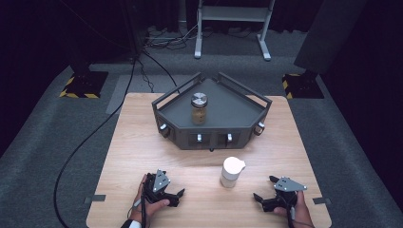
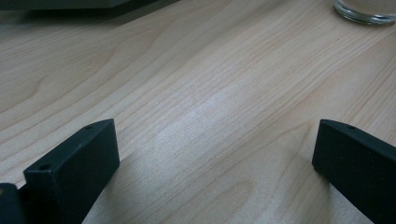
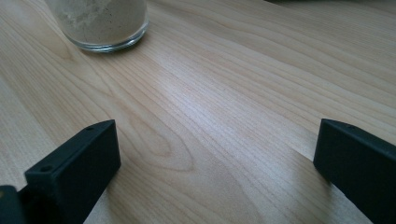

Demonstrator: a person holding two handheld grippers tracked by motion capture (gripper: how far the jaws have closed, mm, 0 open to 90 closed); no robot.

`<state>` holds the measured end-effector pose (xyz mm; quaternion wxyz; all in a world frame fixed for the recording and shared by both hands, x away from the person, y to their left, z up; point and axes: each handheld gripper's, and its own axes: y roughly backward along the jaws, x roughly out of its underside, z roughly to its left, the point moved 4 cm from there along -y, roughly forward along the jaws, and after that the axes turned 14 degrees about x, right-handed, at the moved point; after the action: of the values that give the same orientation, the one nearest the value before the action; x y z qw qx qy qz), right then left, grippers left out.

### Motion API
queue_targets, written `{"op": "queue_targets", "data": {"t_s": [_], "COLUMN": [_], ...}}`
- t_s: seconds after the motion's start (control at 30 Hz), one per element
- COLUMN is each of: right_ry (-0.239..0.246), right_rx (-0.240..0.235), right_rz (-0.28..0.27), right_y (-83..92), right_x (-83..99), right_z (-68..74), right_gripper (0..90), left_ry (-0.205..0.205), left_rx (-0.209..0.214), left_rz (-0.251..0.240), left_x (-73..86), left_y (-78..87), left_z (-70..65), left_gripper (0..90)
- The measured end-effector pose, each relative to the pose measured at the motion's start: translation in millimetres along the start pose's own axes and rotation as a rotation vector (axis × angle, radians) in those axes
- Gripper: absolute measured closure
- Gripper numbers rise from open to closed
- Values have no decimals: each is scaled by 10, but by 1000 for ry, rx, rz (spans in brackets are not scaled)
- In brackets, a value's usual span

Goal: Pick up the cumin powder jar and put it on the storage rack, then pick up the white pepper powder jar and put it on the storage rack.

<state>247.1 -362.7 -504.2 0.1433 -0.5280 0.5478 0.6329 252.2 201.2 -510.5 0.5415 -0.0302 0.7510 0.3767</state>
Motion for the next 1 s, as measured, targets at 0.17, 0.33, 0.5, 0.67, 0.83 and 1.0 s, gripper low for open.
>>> {"op": "queue_targets", "data": {"t_s": [0.17,0.33,0.5,0.67,0.83,1.0], "right_ry": [2,-1,1,-4,-3,7], "right_rx": [2,0,-1,2,-2,-18], "right_rz": [-1,1,1,4,7,-4], "right_y": [2,-1,2,4,11,20], "right_x": [1,-1,0,-2,-6,-56], "right_z": [4,-1,-3,-2,-17,-6], "right_gripper": [3,3,3,2,5,15], "left_ry": [-1,0,1,3,2,3], "left_rx": [0,0,-2,-5,-4,-4], "left_rz": [-1,0,0,-2,-2,-3], "left_x": [0,0,0,3,3,4], "left_y": [0,0,0,0,1,0], "left_z": [-1,0,-3,-10,-9,-10], "left_gripper": [6,6,7,7,7,6]}}
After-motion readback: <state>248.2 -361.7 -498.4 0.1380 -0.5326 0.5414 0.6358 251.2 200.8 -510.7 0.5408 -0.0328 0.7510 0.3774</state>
